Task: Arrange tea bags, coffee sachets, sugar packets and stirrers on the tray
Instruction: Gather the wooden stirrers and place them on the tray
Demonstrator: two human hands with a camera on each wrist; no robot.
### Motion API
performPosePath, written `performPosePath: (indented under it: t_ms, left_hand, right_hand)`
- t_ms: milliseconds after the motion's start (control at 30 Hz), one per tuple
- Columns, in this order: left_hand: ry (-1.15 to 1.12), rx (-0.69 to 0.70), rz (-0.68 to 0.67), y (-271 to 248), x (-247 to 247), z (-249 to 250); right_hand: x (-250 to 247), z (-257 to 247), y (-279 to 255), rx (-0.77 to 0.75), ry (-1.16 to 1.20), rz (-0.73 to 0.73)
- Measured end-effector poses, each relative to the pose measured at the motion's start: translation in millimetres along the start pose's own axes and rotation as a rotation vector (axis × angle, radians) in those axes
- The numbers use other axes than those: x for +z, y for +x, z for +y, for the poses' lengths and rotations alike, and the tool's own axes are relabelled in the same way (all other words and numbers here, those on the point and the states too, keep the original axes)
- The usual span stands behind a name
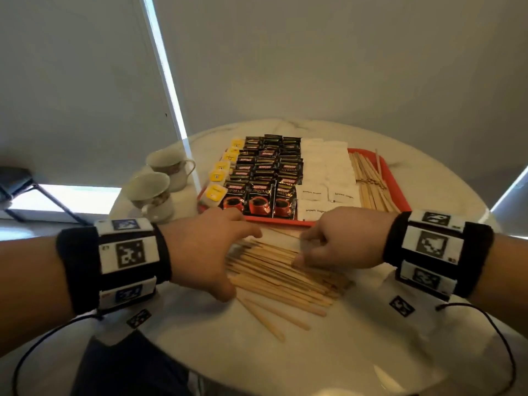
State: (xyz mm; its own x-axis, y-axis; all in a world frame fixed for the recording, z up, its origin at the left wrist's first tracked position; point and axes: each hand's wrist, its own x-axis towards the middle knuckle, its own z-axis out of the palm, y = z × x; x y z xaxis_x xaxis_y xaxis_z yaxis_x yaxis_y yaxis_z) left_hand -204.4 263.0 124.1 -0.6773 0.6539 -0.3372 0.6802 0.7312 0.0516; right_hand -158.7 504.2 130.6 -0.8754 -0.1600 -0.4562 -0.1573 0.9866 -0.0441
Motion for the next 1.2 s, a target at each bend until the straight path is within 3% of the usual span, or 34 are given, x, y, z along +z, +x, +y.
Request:
performPosePath:
  t_ms: [200, 400, 867, 1067, 1200]
  left_hand:
    - [-0.015, -0.092, 0.069, -2.1, 17.7, -3.4]
    - [-0.108, -0.152, 0.132, -3.0, 19.3, -7.3]
    - [-0.426, -0.181, 0.242, -21.5, 13.2, -45.5]
    - [-0.823, -0.147, 0.494, -13.5, -10.6, -47.0]
    - [-0.854, -0.183, 0.646, 2.9, -27.6, -42.1]
  right_hand:
    - [3.9, -33.3, -10.2, -0.031, -0.097, -0.004]
    - [4.7, -69.6, 12.8, -0.05, -0.118, 0.014]
    - [3.6, -66.3, 45.2, -0.056, 0.038, 0.103]
    - [-21.5, -63.9, 36.7, -0.109, 0.238, 0.201]
    - [-37.1, -58.8, 41.3, -0.149, 0.492, 0.221]
